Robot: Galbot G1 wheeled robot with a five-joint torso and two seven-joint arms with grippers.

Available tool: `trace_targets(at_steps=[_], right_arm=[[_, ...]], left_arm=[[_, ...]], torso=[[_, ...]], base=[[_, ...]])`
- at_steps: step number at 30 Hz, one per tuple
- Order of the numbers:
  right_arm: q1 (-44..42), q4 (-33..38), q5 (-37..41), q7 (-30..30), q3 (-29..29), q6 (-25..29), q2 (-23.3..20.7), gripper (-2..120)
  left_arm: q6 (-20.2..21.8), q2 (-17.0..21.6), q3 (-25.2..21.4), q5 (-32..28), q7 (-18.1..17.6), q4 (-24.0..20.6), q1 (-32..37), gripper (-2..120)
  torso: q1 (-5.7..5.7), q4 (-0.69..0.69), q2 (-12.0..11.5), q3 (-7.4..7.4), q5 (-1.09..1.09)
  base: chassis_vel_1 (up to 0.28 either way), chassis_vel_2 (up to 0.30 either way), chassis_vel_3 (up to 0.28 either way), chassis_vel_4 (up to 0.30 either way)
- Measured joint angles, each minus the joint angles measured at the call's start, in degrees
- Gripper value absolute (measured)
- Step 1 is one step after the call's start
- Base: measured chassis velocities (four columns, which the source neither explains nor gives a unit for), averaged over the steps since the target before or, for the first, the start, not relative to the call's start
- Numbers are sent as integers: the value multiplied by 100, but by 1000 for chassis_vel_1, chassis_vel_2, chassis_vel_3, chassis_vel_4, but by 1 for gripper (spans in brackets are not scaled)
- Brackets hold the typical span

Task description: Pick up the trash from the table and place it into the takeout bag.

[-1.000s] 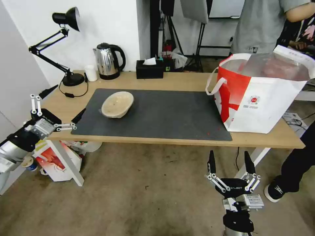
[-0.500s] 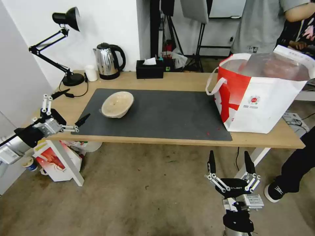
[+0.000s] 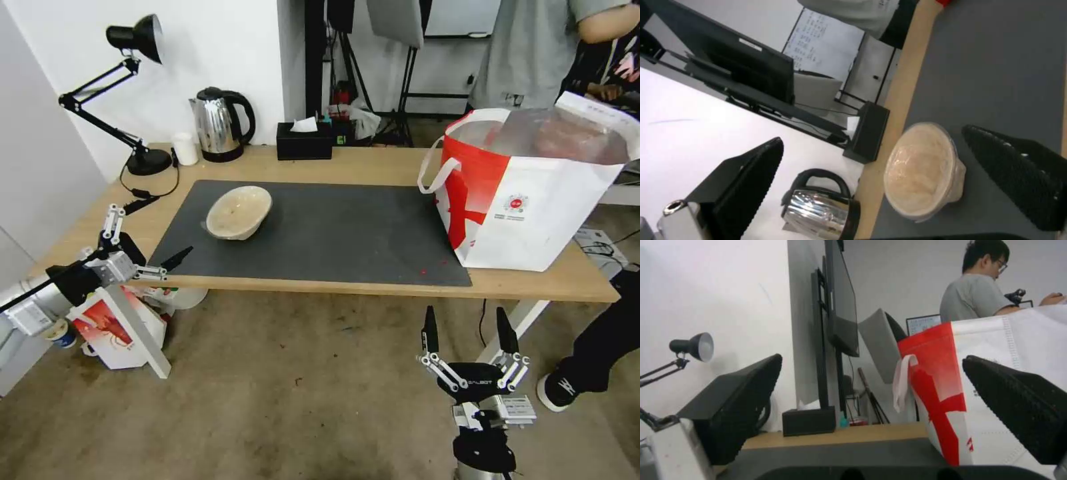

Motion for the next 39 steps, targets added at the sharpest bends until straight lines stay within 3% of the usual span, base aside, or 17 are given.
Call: trace_targets(at_steps=[18,29,39], right_arm=[[0,0,0,0,0,0,0,100],[0,0,0,0,0,0,0,100],[0,0,0,0,0,0,0,100]], left_arm=[[94,400,501,-27,29,318,-445,100],[111,381,1259,154,137,708,-1081,100],[181,594,1850,154,149,938,-1704,100]], torso=[[0,0,0,0,1],[0,1,0,0,0],[0,0,0,-1,1]], base=[[0,0,0,0],[0,0,0,0],[0,0,0,0]])
